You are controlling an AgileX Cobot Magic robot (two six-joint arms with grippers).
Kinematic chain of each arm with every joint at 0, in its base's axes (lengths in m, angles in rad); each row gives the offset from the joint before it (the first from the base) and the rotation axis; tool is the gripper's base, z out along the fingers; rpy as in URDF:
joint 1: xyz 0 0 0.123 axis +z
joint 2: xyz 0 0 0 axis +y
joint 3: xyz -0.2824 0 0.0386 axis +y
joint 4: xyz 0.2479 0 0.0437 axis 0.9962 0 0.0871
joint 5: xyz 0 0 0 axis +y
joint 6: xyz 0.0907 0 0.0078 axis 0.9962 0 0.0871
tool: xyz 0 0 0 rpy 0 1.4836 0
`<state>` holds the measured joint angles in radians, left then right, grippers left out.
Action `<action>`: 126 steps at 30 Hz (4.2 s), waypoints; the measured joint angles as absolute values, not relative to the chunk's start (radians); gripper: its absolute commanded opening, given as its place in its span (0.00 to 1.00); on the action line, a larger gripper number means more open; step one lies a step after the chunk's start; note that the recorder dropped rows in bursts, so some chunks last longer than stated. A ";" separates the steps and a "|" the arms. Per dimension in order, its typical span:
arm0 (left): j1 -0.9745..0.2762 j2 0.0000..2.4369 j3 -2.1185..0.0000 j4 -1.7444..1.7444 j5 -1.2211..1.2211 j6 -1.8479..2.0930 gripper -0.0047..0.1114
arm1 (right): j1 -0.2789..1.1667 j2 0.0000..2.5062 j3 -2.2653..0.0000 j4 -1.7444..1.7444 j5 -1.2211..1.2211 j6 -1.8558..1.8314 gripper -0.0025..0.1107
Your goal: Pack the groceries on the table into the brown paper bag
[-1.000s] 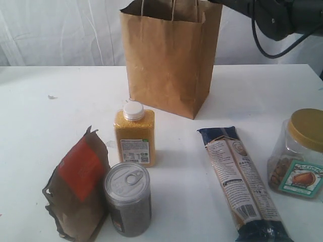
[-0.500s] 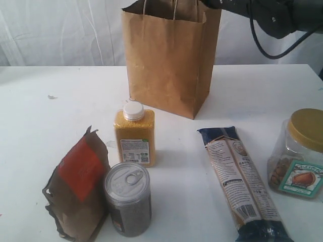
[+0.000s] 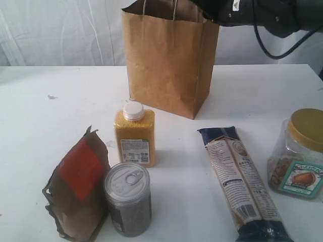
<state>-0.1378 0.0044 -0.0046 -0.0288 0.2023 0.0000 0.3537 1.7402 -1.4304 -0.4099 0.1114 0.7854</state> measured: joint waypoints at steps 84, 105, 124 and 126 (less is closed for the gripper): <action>-0.138 0.004 -0.005 -0.029 0.202 0.000 0.04 | 0.805 1.459 -0.910 0.384 0.701 -0.518 0.61; -0.138 0.004 -0.005 -0.029 0.202 0.000 0.04 | 0.807 1.459 -0.910 0.393 0.698 -0.516 0.61; -0.138 0.004 -0.005 -0.029 0.202 0.000 0.04 | 0.807 1.459 -0.910 0.697 0.514 -0.918 0.70; -0.138 0.004 -0.005 -0.029 0.202 0.000 0.04 | 0.807 1.459 -0.910 0.697 0.488 -0.928 0.70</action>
